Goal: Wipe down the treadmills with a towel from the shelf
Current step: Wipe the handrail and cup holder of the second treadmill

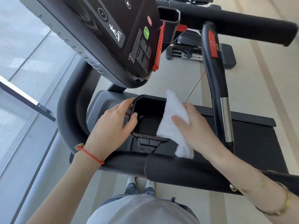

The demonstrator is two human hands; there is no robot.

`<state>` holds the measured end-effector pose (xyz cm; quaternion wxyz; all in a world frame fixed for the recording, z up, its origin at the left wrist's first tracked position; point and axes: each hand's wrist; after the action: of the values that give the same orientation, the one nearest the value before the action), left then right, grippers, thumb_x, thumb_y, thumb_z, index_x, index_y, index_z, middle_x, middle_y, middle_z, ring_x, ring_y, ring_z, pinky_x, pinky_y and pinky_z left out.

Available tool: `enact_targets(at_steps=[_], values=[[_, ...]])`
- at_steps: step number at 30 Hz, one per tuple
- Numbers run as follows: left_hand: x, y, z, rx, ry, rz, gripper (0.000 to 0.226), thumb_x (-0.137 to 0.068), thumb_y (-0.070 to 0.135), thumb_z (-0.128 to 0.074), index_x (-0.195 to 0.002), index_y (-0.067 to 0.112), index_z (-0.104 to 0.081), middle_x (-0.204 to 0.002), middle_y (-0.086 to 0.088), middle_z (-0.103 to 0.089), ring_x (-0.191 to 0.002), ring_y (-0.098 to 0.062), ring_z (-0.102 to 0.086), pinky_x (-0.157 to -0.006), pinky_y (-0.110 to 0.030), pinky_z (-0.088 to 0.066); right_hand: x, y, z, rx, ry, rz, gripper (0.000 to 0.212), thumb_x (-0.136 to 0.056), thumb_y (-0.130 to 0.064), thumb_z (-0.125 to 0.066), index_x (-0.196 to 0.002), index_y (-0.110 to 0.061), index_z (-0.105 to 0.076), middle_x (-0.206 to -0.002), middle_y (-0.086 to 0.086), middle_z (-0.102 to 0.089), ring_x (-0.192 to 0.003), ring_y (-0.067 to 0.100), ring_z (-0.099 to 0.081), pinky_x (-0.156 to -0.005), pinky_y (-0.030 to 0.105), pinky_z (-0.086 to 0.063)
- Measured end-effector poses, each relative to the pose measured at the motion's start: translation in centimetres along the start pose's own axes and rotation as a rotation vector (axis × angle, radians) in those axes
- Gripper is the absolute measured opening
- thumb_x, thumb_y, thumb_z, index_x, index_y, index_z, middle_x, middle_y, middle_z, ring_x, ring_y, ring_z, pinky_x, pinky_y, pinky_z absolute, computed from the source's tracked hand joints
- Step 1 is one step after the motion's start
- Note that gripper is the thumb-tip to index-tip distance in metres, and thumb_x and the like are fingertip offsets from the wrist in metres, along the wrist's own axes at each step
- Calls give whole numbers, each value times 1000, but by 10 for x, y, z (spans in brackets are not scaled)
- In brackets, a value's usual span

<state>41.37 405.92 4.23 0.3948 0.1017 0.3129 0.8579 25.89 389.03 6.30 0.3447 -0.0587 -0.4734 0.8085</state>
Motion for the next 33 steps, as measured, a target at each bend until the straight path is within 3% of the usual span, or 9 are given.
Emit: enact_targets(at_steps=[5,8,11,15,18,20,22,26,33], values=[[2,-1,2,-4,-11,-2,53,-95,47,-43,-144,29,-44,-118,9,-66,-103,-11,-63,-91,-34,-54,14,-8,24,213,16,299,38,-100,-26,-46,-135,-40,-42,-113,-27,-55,-104,-19,-46,-81,-3,-30],[4,-1,5,36,-14,5,51,-96,46,-42,-144,29,-46,-119,8,-66,-105,-11,-63,-92,-40,-54,10,-21,34,406,-225,429,42,-100,-34,-45,-138,-47,-36,-125,-29,-45,-106,-10,-43,-87,1,-32],[8,-2,6,67,-16,12,49,-97,42,-41,-143,28,-47,-118,8,-66,-104,-13,-64,-91,-42,-54,-2,-31,36,625,-450,554,39,-99,-37,-43,-139,-39,-41,-119,-30,-43,-98,-19,-38,-81,0,-34],[12,-4,6,102,3,28,41,-102,29,-41,-142,27,-49,-120,7,-66,-104,-19,-64,-89,-43,-53,-16,-54,29,563,-598,498,36,-100,-45,-31,-129,-35,-50,-105,-19,-62,-93,-2,-53,-78,16,-41],[11,-5,8,145,45,39,38,-104,24,-40,-140,25,-53,-117,10,-67,-105,-11,-63,-91,-36,-51,-22,-66,25,430,-617,485,39,-100,-45,-31,-116,-23,-59,-73,-20,-56,-70,0,-53,-64,12,-37],[10,-6,10,181,57,56,38,-104,23,-40,-138,26,-55,-114,13,-67,-105,-6,-62,-93,-30,-50,-20,-68,20,408,-698,439,39,-100,-46,-28,-115,-26,-58,-77,-16,-58,-73,3,-54,-65,15,-39],[10,-6,10,198,52,59,37,-104,22,-41,-137,27,-56,-112,16,-67,-103,-3,-63,-93,-26,-50,-12,-61,14,449,-750,420,43,-99,-51,-23,-129,-35,-48,-97,-16,-62,-91,3,-55,-80,18,-40],[10,-3,10,187,34,45,36,-104,21,-41,-137,27,-56,-112,15,-66,-104,-4,-63,-91,-22,-50,9,-47,-1,638,-697,525,52,-96,-54,-17,-144,-34,-24,-121,-12,-58,-106,5,-47,-87,22,-36],[11,-1,10,187,42,22,34,-103,17,-44,-134,25,-58,-105,11,-67,-97,-6,-63,-84,-25,-51,10,-52,-27,769,-506,595,55,-90,-54,-13,-118,-17,-41,-94,-8,-58,-87,17,-60,-80,34,-46]])
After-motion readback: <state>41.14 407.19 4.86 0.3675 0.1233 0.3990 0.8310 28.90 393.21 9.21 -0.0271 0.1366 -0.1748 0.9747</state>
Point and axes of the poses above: each hand's wrist, its own x-axis away from the middle knuckle, its own z-axis out of the back of the hand, y = z × x
